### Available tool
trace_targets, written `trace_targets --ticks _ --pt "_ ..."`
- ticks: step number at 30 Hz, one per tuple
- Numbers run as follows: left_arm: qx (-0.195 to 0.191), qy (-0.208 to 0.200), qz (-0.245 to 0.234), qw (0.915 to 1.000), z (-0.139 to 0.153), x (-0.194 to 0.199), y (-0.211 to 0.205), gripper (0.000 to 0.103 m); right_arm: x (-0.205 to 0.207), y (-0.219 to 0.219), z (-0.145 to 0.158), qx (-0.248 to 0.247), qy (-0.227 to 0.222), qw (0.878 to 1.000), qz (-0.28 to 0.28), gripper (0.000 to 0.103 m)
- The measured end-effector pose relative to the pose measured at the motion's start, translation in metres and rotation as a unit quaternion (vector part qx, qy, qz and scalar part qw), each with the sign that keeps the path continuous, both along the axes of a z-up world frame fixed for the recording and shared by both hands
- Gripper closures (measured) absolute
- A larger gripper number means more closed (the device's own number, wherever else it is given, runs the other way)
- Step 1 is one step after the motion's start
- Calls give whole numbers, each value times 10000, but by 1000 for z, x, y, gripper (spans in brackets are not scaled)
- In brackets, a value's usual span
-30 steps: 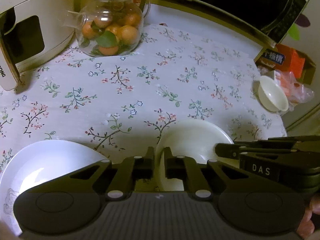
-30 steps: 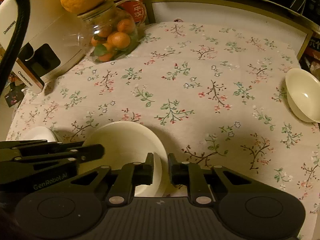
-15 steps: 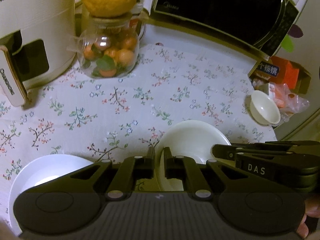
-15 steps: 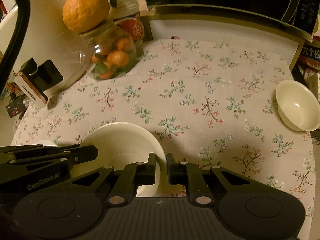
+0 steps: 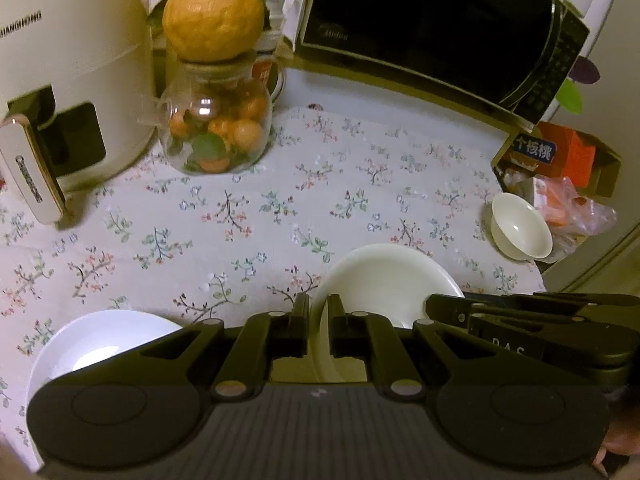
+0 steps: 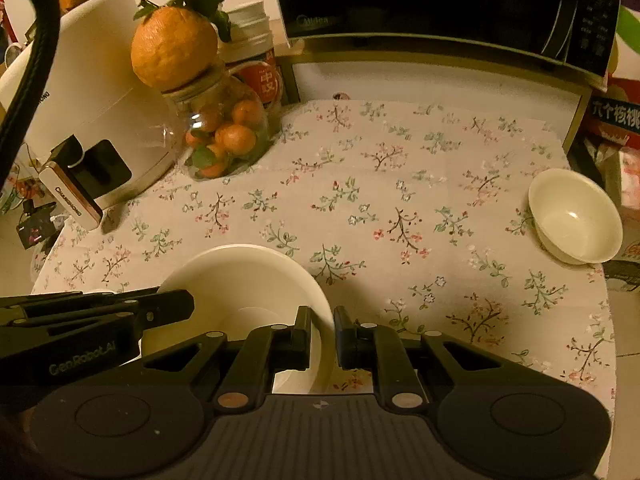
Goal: Organize plates and bowls
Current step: 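Lift the white bowl with both grippers and carry it toward the microwave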
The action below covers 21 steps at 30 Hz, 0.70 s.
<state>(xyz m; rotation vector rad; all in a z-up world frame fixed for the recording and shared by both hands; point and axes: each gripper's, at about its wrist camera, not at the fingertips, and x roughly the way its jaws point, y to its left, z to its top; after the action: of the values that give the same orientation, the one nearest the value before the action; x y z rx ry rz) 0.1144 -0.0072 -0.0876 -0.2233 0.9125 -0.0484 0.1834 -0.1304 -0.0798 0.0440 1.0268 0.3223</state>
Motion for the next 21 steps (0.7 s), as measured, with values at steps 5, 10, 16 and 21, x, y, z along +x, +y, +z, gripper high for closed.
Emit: trace_targets --ticks 5,10,16,21 --pt "-73 -224 -22 9997 16 -8 -3 95 -9 -8 17 118 -220 9997 -88 92" --pt "-197 -443 -86 9988 32 -20 -9 95 -21 -18 37 202 -500 9985 -119 91" --pt "-228 -594 -218 9977 41 -34 -25 95 -35 -36 55 304 -656 9971 -238 91" --pt "-258 -558 -294 9977 40 -40 -35 95 -48 -47 56 244 -606 9973 -322 91"
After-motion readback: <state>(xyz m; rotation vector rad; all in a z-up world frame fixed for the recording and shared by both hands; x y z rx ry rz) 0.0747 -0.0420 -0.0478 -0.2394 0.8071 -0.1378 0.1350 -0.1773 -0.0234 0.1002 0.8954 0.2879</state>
